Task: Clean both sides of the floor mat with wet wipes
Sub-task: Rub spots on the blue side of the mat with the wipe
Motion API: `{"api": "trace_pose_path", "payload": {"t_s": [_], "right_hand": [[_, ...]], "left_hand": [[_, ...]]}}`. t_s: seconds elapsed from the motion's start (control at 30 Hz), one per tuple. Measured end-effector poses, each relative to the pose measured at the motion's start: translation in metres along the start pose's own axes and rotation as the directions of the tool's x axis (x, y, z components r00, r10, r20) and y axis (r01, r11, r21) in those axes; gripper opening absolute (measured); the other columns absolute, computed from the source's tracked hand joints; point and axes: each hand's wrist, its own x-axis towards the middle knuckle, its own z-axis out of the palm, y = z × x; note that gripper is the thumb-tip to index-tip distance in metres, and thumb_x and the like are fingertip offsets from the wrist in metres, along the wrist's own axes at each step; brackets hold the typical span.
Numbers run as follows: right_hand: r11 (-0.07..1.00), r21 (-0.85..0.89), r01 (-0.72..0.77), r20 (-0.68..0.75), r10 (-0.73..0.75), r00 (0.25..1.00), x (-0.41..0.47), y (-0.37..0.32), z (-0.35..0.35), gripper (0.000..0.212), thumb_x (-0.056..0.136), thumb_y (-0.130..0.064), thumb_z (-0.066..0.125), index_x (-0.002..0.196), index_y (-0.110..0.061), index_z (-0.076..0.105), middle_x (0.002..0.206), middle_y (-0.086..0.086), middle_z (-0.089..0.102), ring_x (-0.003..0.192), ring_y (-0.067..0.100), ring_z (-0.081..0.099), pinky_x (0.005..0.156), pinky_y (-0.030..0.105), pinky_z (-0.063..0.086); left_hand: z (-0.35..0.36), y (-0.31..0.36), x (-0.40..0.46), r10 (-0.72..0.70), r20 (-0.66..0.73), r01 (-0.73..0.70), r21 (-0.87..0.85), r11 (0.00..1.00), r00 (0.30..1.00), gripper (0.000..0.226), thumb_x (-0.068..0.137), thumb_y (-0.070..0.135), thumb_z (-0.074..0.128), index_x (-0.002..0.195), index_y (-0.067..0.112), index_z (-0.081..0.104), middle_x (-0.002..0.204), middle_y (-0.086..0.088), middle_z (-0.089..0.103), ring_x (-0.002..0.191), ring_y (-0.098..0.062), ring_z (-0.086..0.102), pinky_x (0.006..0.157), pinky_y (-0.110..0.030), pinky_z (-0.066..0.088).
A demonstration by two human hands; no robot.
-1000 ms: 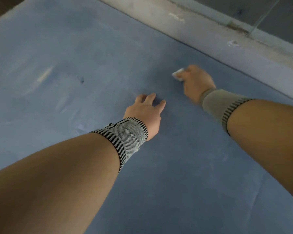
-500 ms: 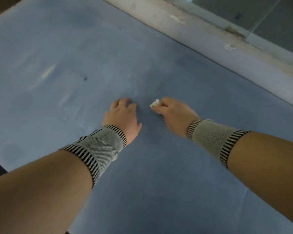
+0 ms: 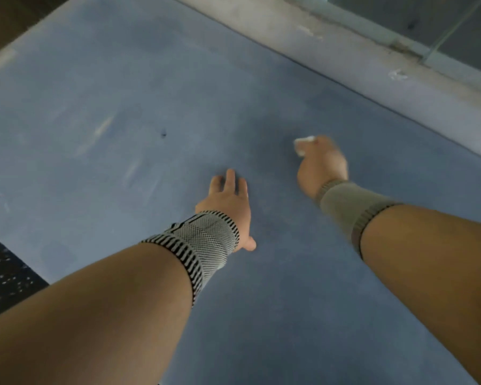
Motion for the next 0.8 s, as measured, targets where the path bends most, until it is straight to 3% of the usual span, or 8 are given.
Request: {"api": "trace_pose_path", "payload": {"t_s": [0.13, 0.27, 0.4, 0.57, 0.63, 0.7, 0.77, 0.8], "right_hand": [[0.891, 0.122, 0.437, 0.223, -0.454, 0.863, -0.032, -0.021, 0.009, 0.038, 0.091, -0.009, 0.051, 0.128, -0.019, 0.056, 0.110, 0.008, 0.054, 0.100, 0.031, 0.055, 0.080, 0.027, 0.042], [0.991, 0.116, -0.061, 0.120, 0.047, 0.992, -0.010, -0.006, -0.003, 0.039, 0.094, -0.015, 0.050, 0.131, -0.025, 0.052, 0.126, 0.000, 0.051, 0.116, 0.025, 0.051, 0.087, 0.017, 0.034], [0.895, 0.127, 0.427, 0.317, -0.444, 0.838, -0.067, -0.037, 0.009, 0.051, 0.087, -0.006, 0.056, 0.136, -0.019, 0.048, 0.120, 0.004, 0.051, 0.107, 0.024, 0.052, 0.083, 0.026, 0.040], [1.000, 0.012, -0.007, 0.078, 0.006, 0.997, -0.028, -0.003, -0.004, 0.037, 0.091, -0.008, 0.049, 0.126, -0.018, 0.056, 0.114, 0.006, 0.053, 0.102, 0.027, 0.052, 0.082, 0.026, 0.040], [0.980, 0.072, 0.184, 0.123, -0.191, 0.974, -0.047, -0.032, 0.001, 0.038, 0.087, -0.003, 0.051, 0.122, -0.013, 0.059, 0.116, 0.012, 0.057, 0.106, 0.032, 0.054, 0.089, 0.032, 0.043], [0.878, 0.210, 0.429, 0.303, -0.476, 0.825, -0.078, -0.042, 0.009, 0.023, 0.091, -0.014, 0.052, 0.109, -0.023, 0.063, 0.100, 0.003, 0.060, 0.092, 0.027, 0.058, 0.076, 0.034, 0.047], [0.817, 0.177, 0.548, 0.374, -0.571, 0.731, -0.074, -0.027, 0.002, 0.022, 0.092, -0.015, 0.049, 0.107, -0.027, 0.060, 0.088, -0.003, 0.050, 0.080, 0.023, 0.052, 0.064, 0.029, 0.038], [0.847, 0.097, 0.523, 0.346, -0.521, 0.780, -0.060, -0.016, 0.001, 0.029, 0.090, -0.009, 0.049, 0.114, -0.023, 0.059, 0.092, 0.000, 0.049, 0.083, 0.026, 0.052, 0.065, 0.030, 0.036]], "left_hand": [[0.002, -0.006, 0.000, 0.024, -0.012, -0.024, -0.043, 0.999, 1.000, 0.130, 0.068, 0.057, 0.079, 0.153, 0.016, -0.011, 0.158, 0.002, -0.023, 0.147, -0.026, -0.012, 0.106, -0.046, 0.040], [0.004, -0.007, -0.001, 0.038, -0.010, -0.038, -0.049, 0.998, 0.999, 0.128, 0.069, 0.057, 0.078, 0.153, 0.018, -0.009, 0.158, 0.003, -0.023, 0.146, -0.027, -0.012, 0.104, -0.047, 0.042], [0.003, -0.011, 0.001, 0.043, -0.014, -0.043, -0.076, 0.996, 0.999, 0.129, 0.069, 0.056, 0.079, 0.153, 0.018, -0.011, 0.158, 0.003, -0.022, 0.146, -0.026, -0.013, 0.107, -0.048, 0.040], [0.009, -0.010, 0.002, 0.046, -0.037, -0.049, -0.072, 0.996, 0.998, 0.127, 0.068, 0.056, 0.079, 0.153, 0.021, -0.008, 0.158, 0.005, -0.023, 0.146, -0.025, -0.013, 0.105, -0.047, 0.040], [0.007, -0.013, 0.005, 0.033, -0.040, -0.036, -0.088, 0.995, 0.999, 0.128, 0.068, 0.055, 0.080, 0.153, 0.022, -0.008, 0.157, 0.007, -0.023, 0.146, -0.026, -0.013, 0.106, -0.047, 0.040], [0.006, -0.012, 0.005, 0.027, -0.012, -0.028, -0.091, 0.995, 1.000, 0.128, 0.066, 0.055, 0.081, 0.153, 0.022, -0.007, 0.158, 0.007, -0.022, 0.146, -0.026, -0.013, 0.106, -0.048, 0.040], [0.008, -0.011, 0.003, 0.027, -0.040, -0.029, -0.052, 0.998, 0.999, 0.127, 0.065, 0.058, 0.080, 0.153, 0.024, -0.004, 0.158, 0.008, -0.020, 0.147, -0.025, -0.010, 0.105, -0.049, 0.041], [0.008, -0.012, 0.003, 0.031, -0.063, -0.034, -0.041, 0.999, 0.997, 0.127, 0.064, 0.060, 0.080, 0.153, 0.024, -0.003, 0.159, 0.007, -0.018, 0.147, -0.024, -0.008, 0.105, -0.049, 0.041]]}}
